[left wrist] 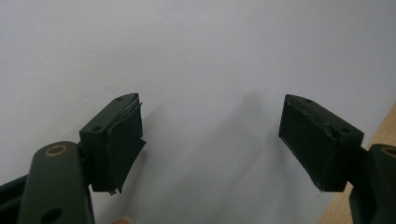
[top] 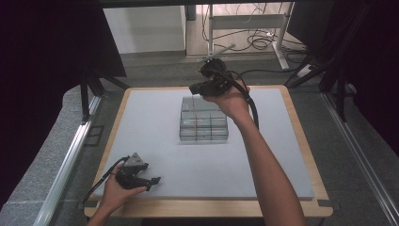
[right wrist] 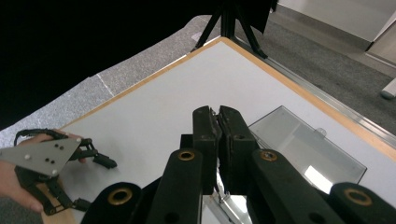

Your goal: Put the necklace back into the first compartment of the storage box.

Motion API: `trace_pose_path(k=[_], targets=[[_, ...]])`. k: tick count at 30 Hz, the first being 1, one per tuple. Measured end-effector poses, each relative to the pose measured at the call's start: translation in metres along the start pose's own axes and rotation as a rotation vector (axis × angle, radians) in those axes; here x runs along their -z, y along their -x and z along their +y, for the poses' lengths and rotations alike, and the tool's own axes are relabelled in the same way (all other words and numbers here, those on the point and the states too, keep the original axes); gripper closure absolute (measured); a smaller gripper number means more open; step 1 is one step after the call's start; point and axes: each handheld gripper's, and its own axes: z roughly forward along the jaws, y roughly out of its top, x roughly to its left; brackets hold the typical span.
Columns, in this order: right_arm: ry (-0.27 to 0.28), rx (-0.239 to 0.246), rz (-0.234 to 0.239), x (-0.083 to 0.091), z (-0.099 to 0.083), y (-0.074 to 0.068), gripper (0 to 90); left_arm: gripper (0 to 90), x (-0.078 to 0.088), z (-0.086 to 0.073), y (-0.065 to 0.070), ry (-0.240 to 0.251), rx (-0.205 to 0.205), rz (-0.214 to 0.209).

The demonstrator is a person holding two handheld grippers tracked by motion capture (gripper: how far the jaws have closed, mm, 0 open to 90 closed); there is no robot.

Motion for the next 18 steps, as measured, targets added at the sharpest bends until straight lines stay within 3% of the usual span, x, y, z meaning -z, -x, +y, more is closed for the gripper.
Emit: trace_pose_path(k=[10,18], targets=[[0.008,-0.026,-0.008,-0.016,0.009,0.011,84.9,22.0,0.000,0.000,0.000,-0.006,-0.005,-0.001],[0.011,-0.060,-0.003,-0.039,0.013,0.023,84.9,22.0,0.000,0.000,0.000,-0.007,-0.011,-0.001]])
